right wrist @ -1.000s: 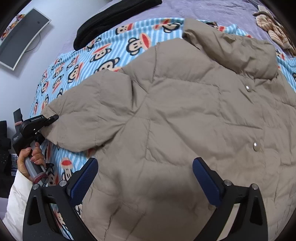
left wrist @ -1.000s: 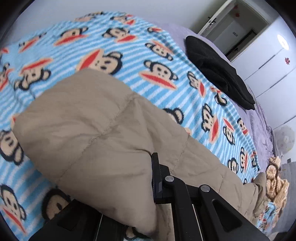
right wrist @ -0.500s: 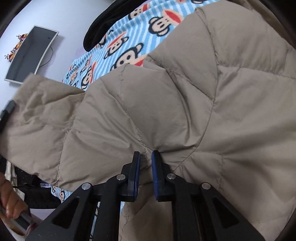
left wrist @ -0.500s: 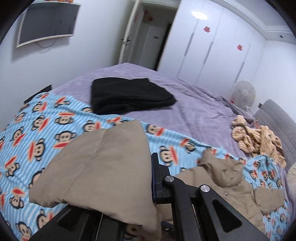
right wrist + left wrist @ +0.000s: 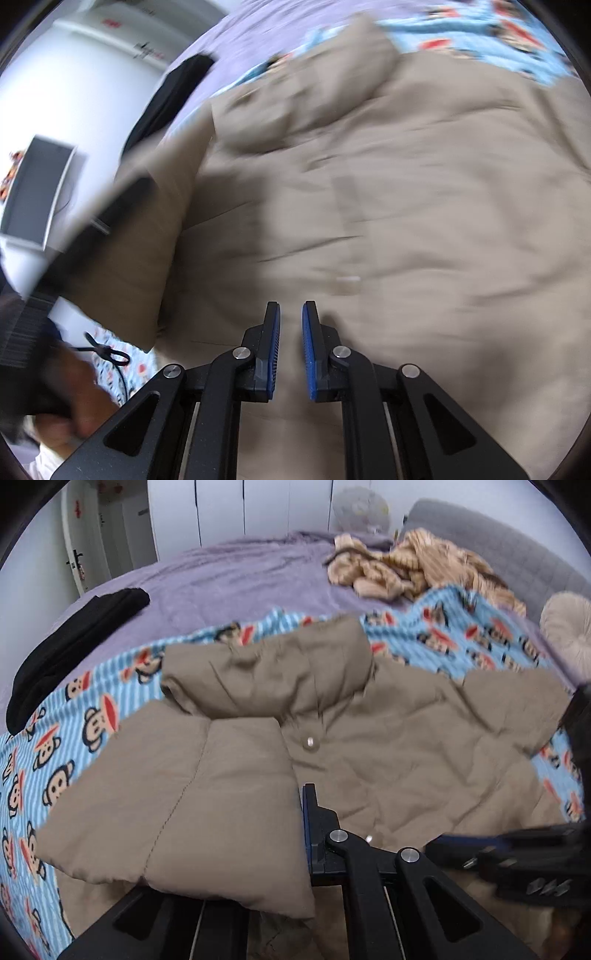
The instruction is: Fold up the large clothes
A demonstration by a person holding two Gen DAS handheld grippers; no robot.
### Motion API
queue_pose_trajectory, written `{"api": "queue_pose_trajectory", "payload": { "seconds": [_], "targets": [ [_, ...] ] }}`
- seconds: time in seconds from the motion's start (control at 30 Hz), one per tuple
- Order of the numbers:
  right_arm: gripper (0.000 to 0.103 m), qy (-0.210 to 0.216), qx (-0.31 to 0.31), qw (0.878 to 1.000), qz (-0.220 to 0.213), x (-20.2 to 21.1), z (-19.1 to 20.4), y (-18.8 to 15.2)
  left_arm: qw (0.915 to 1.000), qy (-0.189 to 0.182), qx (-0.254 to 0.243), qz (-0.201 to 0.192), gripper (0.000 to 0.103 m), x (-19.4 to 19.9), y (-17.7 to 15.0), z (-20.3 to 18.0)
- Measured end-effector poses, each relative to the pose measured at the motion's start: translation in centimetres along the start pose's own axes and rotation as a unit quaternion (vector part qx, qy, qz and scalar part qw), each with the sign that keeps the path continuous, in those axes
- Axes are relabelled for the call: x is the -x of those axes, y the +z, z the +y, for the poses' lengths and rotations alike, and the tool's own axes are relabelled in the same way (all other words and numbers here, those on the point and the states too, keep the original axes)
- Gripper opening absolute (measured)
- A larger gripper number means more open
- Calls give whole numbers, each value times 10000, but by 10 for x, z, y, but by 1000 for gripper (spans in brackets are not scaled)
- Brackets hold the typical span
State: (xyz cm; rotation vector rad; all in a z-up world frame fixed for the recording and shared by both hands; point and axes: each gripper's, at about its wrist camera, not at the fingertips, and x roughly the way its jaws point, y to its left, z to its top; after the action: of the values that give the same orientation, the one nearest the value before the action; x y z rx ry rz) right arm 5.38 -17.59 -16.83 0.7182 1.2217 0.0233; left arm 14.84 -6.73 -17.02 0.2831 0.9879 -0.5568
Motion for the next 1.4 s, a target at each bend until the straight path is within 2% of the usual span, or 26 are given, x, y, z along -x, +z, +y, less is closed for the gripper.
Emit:
{"api": "queue_pose_trajectory", "payload": {
  "seconds": [0.07, 0.17, 0.37, 0.4, 0.43, 0.5, 0.53, 0.57, 0.6, 0.63, 0.67, 0.7, 0.8, 0.9, 0.97, 1.03, 1.1, 1.17, 1.2, 1.27, 1.3, 1.33, 1.37, 1.4],
  "targets": [
    [13, -215, -235, 9995, -77, 13, -28, -2, 9994, 179, -94, 268, 7, -18, -17, -10],
    [13, -313, -511, 9982, -58, 19, -50, -5, 9993, 298, -218, 106, 8, -14, -26, -17],
    [15, -415, -219, 9989, 70, 13, -50, 0, 9994, 73, 142, 296, 8, 12, -25, -1],
    [19, -430, -129, 9990, 89, 16, -57, 3, 9993, -36, 233, 304, 8, 20, -26, 5],
    [25, -460, -11, 9989, 115, 18, -51, 6, 9991, -114, 305, 271, 8, 27, -27, 11],
    [78, -482, 243, 9985, 112, 31, -48, 8, 9992, -139, 334, 156, 8, 43, -31, 19],
    [83, -463, 399, 9981, 67, 31, -38, 11, 9994, -100, 321, 118, 8, 49, -33, 22],
    [83, -430, 553, 9975, 13, 32, -31, 13, 9994, -58, 320, 130, 8, 53, -35, 26],
    [83, -429, 699, 9966, 2, 35, -27, 11, 9993, -10, 348, 163, 14, 55, -37, 30],
    [83, -452, 833, 9955, -2, 32, -18, 14, 9990, 55, 398, 196, 61, 57, -39, 34],
    [83, -463, 917, 9947, -8, 30, -11, 16, 9985, 141, 484, 234, 91, 58, -42, 38],
    [83, -460, 971, 9942, 5, 26, -4, 19, 9974, 289, 640, 140, 102, 62, -45, 44],
    [83, -459, 1045, 9934, 86, 23, 3, 15, 9942, 310, 1016, 174, 102, 70, -54, 61],
    [83, -486, 1071, 9929, 150, 15, 13, 14, 9876, 587, 1454, 28, 102, 83, -62, 88],
    [83, -524, 1186, 9915, 140, 16, 20, 10, 9797, 864, 1808, -105, 102, 91, -65, 117],
    [83, -609, 1490, 9869, 27, 16, 37, 8, 9692, 1058, 2224, -78, 102, 91, -70, 152],
    [84, -641, 1907, 9795, -126, 15, 60, 5, 9600, 786, 2686, 104, 101, 78, -75, 188],
    [85, -600, 2490, 9663, -241, 10, 93, -2, 9484, 301, 3139, 327, 101, 59, -83, 220],
    [85, -590, 2774, 9586, -260, 7, 106, -6, 9423, 40, 3319, 442, 101, 49, -88, 230],
    [85, -702, 3447, 9356, -289, -6, 136, -19, 9244, -573, 3724, 594, 101, 24, -93, 247],
    [85, -870, 3791, 9207, -326, -15, 150, -26, 9157, -732, 3908, 580, 90, 15, -93, 252],
    [85, -1012, 4026, 9090, -363, -23, 159, -30, 9105, -848, 4010, 546, 68, 9, -93, 255],
    [85, -1176, 4214, 8983, -412, -32, 167, -32, 9069, -994, 4064, 496, 54, 3, -90, 255],
    [85, -1361, 4328, 8900, -460, -42, 173, -30, 9056, -1094, 4074, 435, 31, 1, -86, 252]
  ]
}}
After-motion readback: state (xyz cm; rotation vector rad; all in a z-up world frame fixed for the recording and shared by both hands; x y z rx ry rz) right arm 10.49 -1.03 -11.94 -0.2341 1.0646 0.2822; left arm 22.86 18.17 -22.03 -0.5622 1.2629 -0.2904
